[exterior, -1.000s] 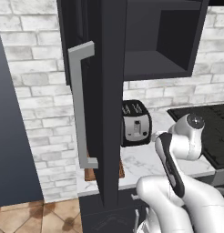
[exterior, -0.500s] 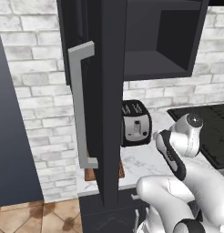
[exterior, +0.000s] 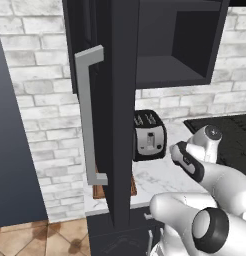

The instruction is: Pick the bread, place it on the cutting board, pick the jam, place it on the counter, and close the cabinet.

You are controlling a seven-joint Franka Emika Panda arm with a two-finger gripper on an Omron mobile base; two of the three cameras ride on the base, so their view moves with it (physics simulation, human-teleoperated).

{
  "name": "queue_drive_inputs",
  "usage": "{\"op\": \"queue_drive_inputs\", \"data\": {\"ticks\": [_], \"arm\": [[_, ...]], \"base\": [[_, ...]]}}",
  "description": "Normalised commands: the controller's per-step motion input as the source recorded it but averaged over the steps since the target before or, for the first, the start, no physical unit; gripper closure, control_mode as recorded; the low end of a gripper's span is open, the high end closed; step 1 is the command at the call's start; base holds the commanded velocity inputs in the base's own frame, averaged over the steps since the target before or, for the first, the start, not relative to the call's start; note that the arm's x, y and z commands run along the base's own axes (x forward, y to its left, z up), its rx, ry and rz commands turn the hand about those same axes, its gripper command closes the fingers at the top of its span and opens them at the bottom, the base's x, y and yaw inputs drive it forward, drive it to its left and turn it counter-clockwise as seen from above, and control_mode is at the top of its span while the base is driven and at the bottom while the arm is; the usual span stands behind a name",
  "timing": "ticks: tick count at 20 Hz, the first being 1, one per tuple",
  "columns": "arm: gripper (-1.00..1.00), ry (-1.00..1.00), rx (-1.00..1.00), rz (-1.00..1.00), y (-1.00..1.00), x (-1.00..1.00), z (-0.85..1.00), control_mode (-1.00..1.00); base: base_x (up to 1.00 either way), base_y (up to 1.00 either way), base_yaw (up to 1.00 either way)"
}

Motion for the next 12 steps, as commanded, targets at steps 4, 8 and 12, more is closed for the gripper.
{"op": "queue_drive_inputs", "data": {"ticks": [4, 8, 12], "arm": [[1.00, -0.01, -0.01, 0.00, -0.15, 0.09, -0.18, -1.00], [1.00, -0.04, -0.02, 0.00, -0.08, 0.00, -0.20, -1.00], [1.00, -0.08, -0.02, 0.00, -0.02, 0.00, -0.18, -1.00]], "base": [[0.00, 0.00, 0.00], [0.00, 0.00, 0.00], [0.00, 0.00, 0.00]]}}
